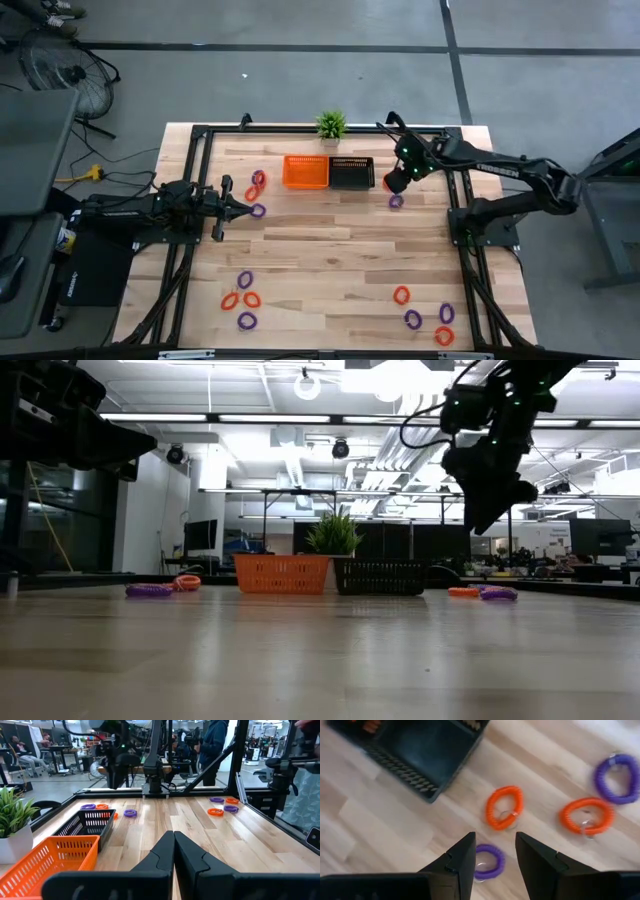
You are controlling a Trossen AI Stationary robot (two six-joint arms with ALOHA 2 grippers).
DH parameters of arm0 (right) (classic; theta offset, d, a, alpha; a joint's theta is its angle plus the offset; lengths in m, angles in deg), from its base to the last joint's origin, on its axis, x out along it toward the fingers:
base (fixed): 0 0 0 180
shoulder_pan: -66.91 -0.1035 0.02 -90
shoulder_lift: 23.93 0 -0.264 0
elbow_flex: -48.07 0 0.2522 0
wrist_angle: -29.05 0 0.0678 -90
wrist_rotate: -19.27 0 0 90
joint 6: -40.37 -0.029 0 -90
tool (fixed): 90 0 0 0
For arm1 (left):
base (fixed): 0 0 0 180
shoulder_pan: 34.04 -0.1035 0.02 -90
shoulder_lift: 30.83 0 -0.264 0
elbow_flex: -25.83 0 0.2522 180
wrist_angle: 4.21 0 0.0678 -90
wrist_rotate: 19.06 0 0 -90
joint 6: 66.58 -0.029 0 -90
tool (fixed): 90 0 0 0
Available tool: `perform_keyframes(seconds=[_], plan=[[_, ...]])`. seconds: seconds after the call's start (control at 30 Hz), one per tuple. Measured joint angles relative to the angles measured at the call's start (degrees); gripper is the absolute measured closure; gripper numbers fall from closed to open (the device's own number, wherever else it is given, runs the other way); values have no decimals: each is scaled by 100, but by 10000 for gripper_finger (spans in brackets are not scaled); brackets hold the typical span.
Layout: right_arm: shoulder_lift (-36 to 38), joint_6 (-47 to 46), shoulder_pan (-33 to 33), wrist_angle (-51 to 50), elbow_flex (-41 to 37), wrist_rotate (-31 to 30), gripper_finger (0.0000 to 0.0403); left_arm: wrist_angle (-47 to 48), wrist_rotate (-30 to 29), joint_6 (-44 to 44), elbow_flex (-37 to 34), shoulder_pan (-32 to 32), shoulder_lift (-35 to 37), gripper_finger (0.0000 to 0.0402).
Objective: Sort spring keychains into baskets
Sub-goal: Put the purple spring keychain into the black basket
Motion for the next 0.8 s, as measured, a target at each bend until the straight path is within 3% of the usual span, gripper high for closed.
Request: perform_keyframes(seconds=[0.33, 0.63, 0.8], plan=[[-1408, 608, 735, -1656, 1500, -1278, 269, 0, 0, -2, -1, 0, 0, 401], [-2252, 791, 1222, -1564, 1731, -1028, 265, 0, 0, 0, 0, 2, 0, 401], [-2463, 760, 1425, -1395, 1729, -749, 221, 0, 0, -1, -2, 2, 0, 401]])
